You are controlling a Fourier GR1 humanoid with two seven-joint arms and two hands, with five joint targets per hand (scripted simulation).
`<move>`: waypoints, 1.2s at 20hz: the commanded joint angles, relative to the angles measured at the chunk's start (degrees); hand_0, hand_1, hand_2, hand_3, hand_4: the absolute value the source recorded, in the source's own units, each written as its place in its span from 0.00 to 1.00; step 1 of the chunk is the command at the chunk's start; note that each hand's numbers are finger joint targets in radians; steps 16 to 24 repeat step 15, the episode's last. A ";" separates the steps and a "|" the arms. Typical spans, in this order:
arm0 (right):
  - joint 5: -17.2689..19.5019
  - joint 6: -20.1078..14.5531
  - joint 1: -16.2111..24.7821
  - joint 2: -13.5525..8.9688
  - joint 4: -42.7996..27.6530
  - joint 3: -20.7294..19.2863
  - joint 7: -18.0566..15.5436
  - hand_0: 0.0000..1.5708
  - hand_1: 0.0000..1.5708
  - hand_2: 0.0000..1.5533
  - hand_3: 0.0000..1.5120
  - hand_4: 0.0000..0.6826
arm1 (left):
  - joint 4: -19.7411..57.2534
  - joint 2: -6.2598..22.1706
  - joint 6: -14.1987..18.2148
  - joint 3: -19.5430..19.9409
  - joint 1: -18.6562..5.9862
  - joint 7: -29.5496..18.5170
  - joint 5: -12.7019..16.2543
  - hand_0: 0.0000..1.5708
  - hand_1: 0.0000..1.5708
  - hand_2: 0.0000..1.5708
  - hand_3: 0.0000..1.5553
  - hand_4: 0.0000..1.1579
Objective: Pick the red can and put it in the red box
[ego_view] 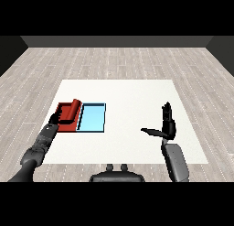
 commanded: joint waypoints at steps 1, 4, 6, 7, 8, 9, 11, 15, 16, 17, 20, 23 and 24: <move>-2.30 3.14 1.59 -1.97 -1.00 -2.23 -1.14 0.00 0.00 0.00 0.00 0.00 | -0.89 2.29 0.71 3.19 -1.40 -0.63 2.60 0.00 0.00 0.00 0.00 0.00; -2.31 3.24 1.66 0.31 -0.65 0.30 -1.77 0.00 0.00 0.00 0.00 0.00 | -6.81 2.44 2.92 10.85 0.59 -12.60 10.24 0.00 0.00 0.00 0.00 0.00; -3.49 3.28 1.39 -0.44 -0.20 -1.70 -1.36 0.00 0.00 0.00 0.00 0.00 | -12.14 0.73 1.68 15.10 1.14 -20.99 14.68 0.00 0.00 0.00 0.00 0.00; -2.89 2.30 1.23 0.83 -2.96 -0.45 -1.61 0.00 0.00 0.00 0.00 0.00 | -13.66 1.82 0.60 15.53 0.92 -23.25 15.05 0.00 0.00 0.00 0.00 0.00; -3.01 2.26 -0.13 1.26 -1.74 -0.25 -1.23 0.00 0.00 0.00 0.00 0.00 | -16.60 -1.92 -1.16 17.18 -0.61 -25.38 17.35 0.00 0.00 0.00 0.00 0.00; -5.26 5.06 1.09 0.46 -1.80 -0.69 -1.94 0.00 0.00 0.00 0.00 0.00 | -18.55 -0.80 -3.53 18.36 1.61 -28.72 18.76 0.00 0.00 0.00 0.00 0.00; -4.21 5.68 0.90 2.01 -0.94 2.49 -2.30 0.00 0.00 0.00 0.00 0.00 | -22.71 -7.02 -7.74 18.98 0.79 -32.77 21.08 0.00 0.00 0.00 0.00 0.00; -8.91 9.70 1.70 1.23 -2.77 1.54 -1.34 0.00 0.00 0.00 0.00 0.00 | -31.29 -11.65 -14.74 17.50 3.49 -33.70 23.47 0.00 0.00 0.00 0.00 0.00; -8.91 9.70 1.70 1.23 -2.77 1.54 -1.34 0.00 0.00 0.00 0.00 0.00 | -31.29 -11.65 -14.74 17.50 3.49 -33.70 23.47 0.00 0.00 0.00 0.00 0.00; -8.91 9.70 1.70 1.23 -2.77 1.54 -1.34 0.00 0.00 0.00 0.00 0.00 | -31.29 -11.65 -14.74 17.50 3.49 -33.70 23.47 0.00 0.00 0.00 0.00 0.00; -8.91 9.70 1.70 1.23 -2.77 1.54 -1.34 0.00 0.00 0.00 0.00 0.00 | -31.29 -11.65 -14.74 17.50 3.49 -33.70 23.47 0.00 0.00 0.00 0.00 0.00; -8.91 9.70 1.70 1.23 -2.77 1.54 -1.34 0.00 0.00 0.00 0.00 0.00 | -31.29 -11.65 -14.74 17.50 3.49 -33.70 23.47 0.00 0.00 0.00 0.00 0.00; -8.91 9.70 1.70 1.23 -2.77 1.54 -1.34 0.00 0.00 0.00 0.00 0.00 | -31.29 -11.65 -14.74 17.50 3.49 -33.70 23.47 0.00 0.00 0.00 0.00 0.00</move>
